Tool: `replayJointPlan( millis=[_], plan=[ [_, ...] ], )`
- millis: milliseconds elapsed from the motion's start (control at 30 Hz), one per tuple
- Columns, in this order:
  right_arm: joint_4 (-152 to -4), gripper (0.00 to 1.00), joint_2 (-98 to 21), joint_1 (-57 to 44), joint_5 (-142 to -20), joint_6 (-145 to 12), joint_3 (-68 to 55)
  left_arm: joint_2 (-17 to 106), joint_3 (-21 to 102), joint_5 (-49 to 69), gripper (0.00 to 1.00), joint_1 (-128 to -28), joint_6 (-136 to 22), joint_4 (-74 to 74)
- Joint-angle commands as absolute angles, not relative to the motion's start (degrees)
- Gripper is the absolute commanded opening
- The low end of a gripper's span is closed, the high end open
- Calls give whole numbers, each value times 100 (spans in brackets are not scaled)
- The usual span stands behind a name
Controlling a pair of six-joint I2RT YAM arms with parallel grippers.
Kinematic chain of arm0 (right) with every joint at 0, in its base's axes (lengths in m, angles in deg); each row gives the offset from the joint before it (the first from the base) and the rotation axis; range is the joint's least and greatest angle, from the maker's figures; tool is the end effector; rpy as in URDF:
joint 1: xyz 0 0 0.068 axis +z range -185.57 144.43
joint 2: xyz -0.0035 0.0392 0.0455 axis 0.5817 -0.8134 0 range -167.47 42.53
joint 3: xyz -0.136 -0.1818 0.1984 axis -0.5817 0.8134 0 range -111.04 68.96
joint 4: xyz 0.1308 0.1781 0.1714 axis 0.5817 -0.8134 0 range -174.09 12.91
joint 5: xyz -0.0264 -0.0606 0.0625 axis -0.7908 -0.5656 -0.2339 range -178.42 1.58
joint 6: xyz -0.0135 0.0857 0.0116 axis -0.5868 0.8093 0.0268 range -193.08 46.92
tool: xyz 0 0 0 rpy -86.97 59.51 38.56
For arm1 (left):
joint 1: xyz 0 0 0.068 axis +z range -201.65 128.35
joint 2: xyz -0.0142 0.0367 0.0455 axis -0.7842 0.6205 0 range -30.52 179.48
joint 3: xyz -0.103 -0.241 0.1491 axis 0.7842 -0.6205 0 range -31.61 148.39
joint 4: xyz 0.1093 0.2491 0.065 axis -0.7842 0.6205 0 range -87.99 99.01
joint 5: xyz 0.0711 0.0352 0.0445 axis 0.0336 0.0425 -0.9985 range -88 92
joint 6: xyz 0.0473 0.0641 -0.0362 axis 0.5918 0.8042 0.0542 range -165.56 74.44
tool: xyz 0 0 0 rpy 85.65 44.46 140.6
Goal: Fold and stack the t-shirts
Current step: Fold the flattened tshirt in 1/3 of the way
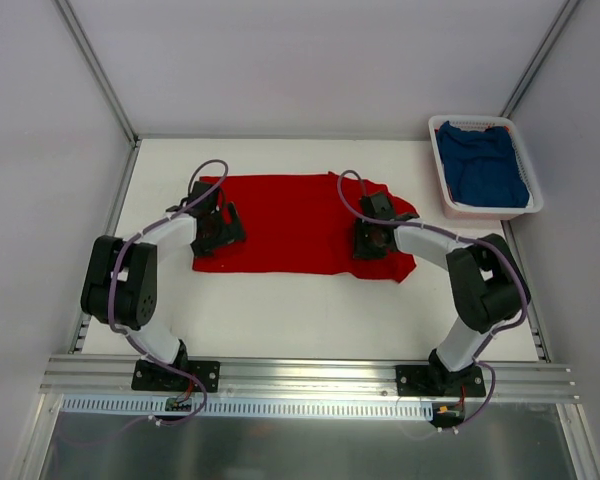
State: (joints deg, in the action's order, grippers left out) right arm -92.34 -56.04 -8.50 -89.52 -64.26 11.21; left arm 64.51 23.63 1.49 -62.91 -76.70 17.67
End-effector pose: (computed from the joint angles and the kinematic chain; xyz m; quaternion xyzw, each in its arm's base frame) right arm 0.3458 0.1750 0.1507 -0.1489 0.9447 0.0812 0.2805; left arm 0.3663 -0.0722 0.1581 -0.1660 0.9403 -0.1035 0.2785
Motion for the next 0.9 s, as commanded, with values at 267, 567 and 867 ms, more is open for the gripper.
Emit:
replayJointPlan(
  millis=[267, 567, 867],
  plan=[
    [-10099, 36, -4292, 134, -9588, -5560, 2158, 5079, 1322, 68, 99, -6430, -8028, 2179],
    [-10750, 36, -3079, 635, -10089, -5128, 2809, 4174, 857, 7, 99, -6474, -8072, 2565],
    [-10996, 36, -2796, 697, -10274, -5181, 2810, 3391, 477, -80, 99, -6606, -8257, 2680]
  ],
)
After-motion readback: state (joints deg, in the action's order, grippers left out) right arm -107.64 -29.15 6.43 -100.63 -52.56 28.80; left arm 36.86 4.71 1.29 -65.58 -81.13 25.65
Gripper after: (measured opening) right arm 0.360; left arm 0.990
